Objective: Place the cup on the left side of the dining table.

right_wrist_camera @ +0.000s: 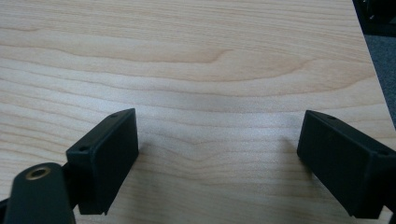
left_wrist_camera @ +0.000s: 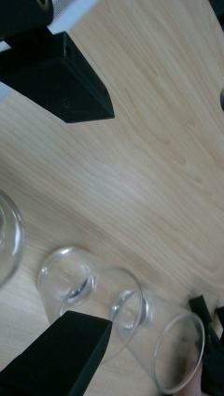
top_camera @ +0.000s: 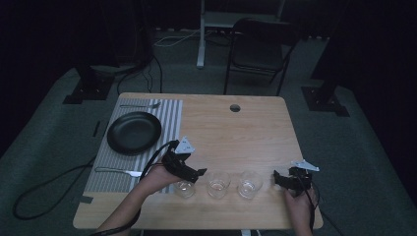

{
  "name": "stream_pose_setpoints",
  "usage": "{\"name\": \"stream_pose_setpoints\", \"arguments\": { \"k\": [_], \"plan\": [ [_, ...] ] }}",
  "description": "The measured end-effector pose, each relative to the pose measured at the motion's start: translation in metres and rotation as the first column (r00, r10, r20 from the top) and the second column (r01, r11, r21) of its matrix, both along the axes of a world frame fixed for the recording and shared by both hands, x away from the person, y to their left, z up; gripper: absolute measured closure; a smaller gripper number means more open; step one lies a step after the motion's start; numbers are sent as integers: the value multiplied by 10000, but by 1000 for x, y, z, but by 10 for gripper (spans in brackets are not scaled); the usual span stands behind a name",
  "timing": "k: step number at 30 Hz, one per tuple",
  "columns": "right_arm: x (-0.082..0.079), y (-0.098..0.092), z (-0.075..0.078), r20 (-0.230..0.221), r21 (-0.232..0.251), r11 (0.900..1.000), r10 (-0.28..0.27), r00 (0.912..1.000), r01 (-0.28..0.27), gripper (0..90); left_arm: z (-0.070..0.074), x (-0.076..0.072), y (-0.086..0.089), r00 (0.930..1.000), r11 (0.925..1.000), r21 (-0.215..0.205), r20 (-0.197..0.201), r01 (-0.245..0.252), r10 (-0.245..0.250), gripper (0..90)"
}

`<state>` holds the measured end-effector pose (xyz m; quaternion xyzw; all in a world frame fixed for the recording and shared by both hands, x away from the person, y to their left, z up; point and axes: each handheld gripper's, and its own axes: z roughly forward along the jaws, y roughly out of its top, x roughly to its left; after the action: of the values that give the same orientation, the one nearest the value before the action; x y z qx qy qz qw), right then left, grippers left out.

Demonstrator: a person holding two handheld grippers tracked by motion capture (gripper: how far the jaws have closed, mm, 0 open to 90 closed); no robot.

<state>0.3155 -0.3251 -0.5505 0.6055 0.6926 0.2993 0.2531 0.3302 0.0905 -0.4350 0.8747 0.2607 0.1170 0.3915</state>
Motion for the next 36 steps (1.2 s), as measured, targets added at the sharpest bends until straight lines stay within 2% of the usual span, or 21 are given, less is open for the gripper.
{"name": "stream_pose_setpoints", "arguments": {
  "k": [12,20,23,31,36],
  "plan": [
    [0,0,0,3,10,10000,-5,10000,5,121,1,-1,-30,9965,9965,45,-117,829,-828,27],
    [0,0,0,10,-2,10000,-2,10000,2,121,1,-2,-48,9929,9930,69,-155,1178,-1177,27],
    [0,0,0,4,-2,10000,0,10000,0,121,0,-2,-58,9883,9884,151,-236,1512,-1509,27],
    [0,0,0,11,6,10000,-8,10000,8,121,-3,-3,-77,9814,9815,291,-361,1895,-1884,27],
    [0,0,0,2,3,10000,2,10000,-2,121,-3,-4,-90,9734,9731,397,-408,2271,-2255,27]
  ]
}}
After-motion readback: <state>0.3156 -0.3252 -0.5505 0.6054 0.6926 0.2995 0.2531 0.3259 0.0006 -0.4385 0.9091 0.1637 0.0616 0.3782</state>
